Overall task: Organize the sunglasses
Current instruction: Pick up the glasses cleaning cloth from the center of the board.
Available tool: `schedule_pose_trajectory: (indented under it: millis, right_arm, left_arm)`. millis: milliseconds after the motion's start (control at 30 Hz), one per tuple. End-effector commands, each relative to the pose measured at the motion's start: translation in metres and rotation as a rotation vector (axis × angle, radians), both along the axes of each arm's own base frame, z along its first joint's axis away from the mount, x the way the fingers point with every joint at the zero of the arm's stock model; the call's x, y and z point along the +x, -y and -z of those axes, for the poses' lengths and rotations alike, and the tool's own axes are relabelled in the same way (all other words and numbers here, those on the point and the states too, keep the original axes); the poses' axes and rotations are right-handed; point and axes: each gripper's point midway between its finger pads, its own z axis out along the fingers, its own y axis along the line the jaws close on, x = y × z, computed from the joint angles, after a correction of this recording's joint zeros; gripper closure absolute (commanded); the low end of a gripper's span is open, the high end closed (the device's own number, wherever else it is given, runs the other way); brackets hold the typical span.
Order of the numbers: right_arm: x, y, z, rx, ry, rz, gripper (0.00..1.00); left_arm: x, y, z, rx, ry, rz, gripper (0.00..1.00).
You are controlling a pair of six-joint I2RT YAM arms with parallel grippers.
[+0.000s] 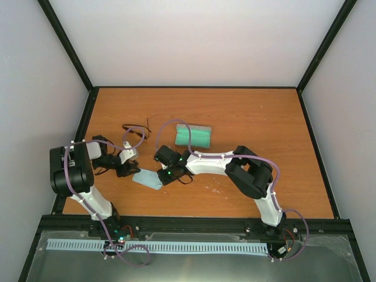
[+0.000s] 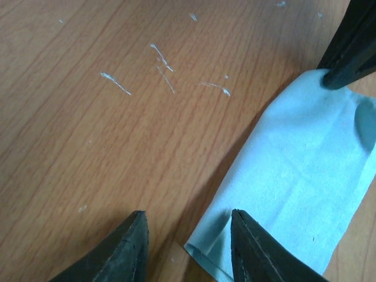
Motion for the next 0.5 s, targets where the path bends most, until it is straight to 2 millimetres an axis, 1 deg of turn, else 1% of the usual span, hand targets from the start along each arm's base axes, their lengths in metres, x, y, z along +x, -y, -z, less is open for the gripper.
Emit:
schedule_pose_trajectory:
  millis: [0,233,333,367,400,467]
  right_arm:
    - [-0.016,0.025,0.041,-0.129,-0.060,0.002,0.96]
    - [-0.015,0.027,0.040,-0.128,-0.054,0.008,0.96]
    - [-0.013,0.027,0.038,-0.125,-0.048,0.017,0.97]
    - [-0.011,0.028,0.038,-0.125,-0.043,0.022,0.97]
    - [-0.010,0.028,0.037,-0.124,-0.037,0.027,0.97]
    - [-0.006,0.030,0.033,-0.120,-0.022,0.044,0.97]
  left_arm:
    - [-0.007,-0.001,0.016,0.022,-0.028,0.028,0.63]
    - [-0.013,0.002,0.018,0.038,-0.046,0.052,0.81]
    - [-0.014,0.003,0.016,0.029,-0.056,0.055,0.92]
    - [-0.012,0.004,0.014,0.024,-0.054,0.054,0.97]
    - [-0.012,0.005,0.012,0.018,-0.056,0.053,0.99]
    - [-0.009,0.006,0.007,0.006,-0.047,0.048,0.99]
